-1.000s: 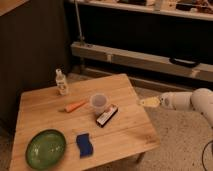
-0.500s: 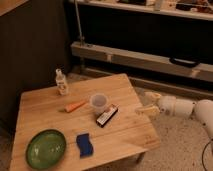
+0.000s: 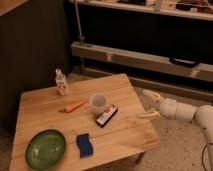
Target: Place the eraser on the white sponge
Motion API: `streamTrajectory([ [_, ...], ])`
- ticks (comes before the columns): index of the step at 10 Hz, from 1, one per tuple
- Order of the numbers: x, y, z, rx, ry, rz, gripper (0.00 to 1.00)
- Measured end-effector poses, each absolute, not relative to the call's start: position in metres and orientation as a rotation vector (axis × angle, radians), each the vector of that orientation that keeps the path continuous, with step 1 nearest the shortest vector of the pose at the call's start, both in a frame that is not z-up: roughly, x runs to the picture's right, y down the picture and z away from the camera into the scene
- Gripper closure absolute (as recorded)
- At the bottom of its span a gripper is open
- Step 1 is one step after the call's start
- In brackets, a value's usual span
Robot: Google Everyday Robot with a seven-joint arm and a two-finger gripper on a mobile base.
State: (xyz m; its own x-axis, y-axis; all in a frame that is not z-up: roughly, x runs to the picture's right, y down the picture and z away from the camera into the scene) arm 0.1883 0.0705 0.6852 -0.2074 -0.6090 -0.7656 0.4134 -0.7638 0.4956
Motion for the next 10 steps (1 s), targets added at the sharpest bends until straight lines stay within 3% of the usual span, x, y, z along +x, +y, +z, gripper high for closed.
streamTrajectory([
  [10,0.1807,0.0613,0.6872,1.378,-0.303,-2.043,0.2],
])
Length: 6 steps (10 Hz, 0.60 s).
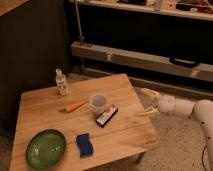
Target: Place the eraser on the white sponge
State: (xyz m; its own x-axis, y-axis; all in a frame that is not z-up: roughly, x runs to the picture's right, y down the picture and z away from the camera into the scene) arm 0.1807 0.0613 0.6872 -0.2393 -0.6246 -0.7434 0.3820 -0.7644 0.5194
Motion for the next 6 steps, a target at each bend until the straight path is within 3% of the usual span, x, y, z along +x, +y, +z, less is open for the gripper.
streamTrajectory([
  [6,0.1797,0.0613,0.6893,1.394,-0.305,-2.016,0.2],
])
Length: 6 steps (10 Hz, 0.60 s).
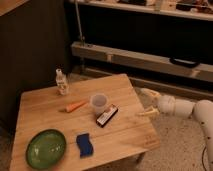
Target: Place the eraser on the white sponge
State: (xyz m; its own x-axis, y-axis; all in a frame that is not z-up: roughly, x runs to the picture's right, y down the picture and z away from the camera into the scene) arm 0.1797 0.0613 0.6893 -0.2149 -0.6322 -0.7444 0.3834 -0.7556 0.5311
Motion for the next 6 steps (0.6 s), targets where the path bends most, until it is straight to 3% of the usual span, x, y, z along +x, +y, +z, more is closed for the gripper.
streamTrajectory([
  [6,0.163,0.101,0.736,1.396,-0.365,-1.724,0.2],
])
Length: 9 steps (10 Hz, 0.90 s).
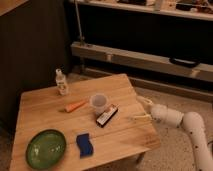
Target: Place the eraser on the white sponge
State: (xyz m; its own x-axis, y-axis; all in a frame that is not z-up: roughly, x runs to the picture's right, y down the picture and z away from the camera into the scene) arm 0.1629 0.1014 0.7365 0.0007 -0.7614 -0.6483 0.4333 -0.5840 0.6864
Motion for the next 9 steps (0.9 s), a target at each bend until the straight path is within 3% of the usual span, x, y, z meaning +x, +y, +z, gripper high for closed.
streamTrajectory([
  [9,0.183,0.093,0.755,1.388,-0.323,-1.898,0.2],
])
